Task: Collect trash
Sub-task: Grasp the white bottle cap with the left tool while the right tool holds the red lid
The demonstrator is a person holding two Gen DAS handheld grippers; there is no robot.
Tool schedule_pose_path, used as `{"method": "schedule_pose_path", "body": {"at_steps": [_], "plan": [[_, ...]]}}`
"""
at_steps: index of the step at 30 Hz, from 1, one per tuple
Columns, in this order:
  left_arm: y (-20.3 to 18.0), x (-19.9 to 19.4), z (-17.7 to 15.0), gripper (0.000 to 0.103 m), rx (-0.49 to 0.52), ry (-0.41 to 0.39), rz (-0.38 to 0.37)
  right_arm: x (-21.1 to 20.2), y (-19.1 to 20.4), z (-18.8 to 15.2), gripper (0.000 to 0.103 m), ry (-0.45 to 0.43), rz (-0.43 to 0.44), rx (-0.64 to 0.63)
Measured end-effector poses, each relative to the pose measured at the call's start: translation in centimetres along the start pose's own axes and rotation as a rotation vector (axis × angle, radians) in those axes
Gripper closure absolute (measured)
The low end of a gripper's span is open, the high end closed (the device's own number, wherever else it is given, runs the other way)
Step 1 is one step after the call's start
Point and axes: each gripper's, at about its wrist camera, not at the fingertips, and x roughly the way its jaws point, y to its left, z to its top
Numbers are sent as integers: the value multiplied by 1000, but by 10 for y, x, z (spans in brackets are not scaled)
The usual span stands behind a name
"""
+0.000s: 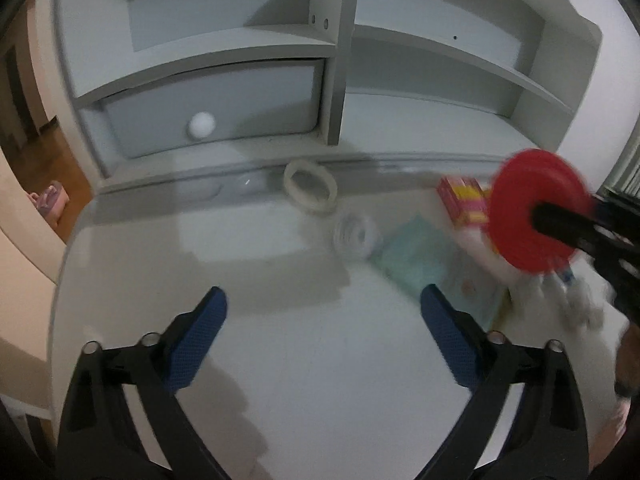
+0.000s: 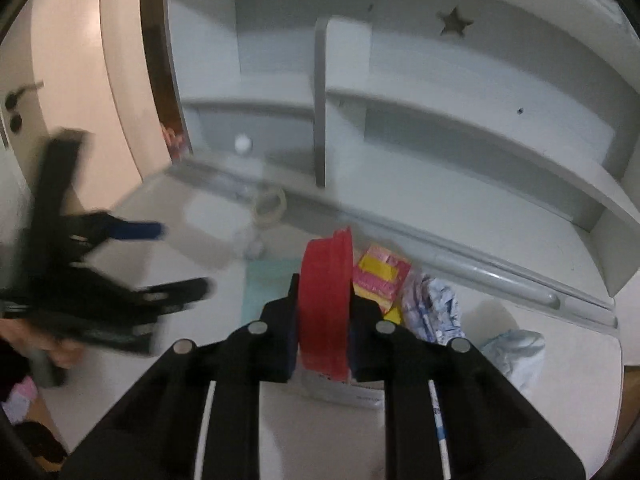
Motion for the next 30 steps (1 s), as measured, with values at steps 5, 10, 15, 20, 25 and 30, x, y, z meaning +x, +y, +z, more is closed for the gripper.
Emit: {"method": "schedule_pose_path", "body": {"at_steps": [5, 10, 15, 20, 25, 30], "plan": [[-4, 27, 20, 37, -29, 36, 6, -28, -5, -2, 84, -36, 4, 18], [-10, 35, 26, 72, -19, 52, 10, -56, -18, -14, 84, -57, -17, 47], [-26, 22, 28, 72, -1, 23, 42, -90, -43, -40, 84, -81, -61, 107], [-101, -16, 29, 72, 103, -55, -19, -154, -89, -95, 84, -116, -167, 232], [-223, -46, 8, 72, 278, -104, -193, -232, -146, -176, 84, -155, -323, 419], [-378, -75, -44, 72, 490, -110, -425, -314, -192, -280, 84, -175, -510, 624]]}}
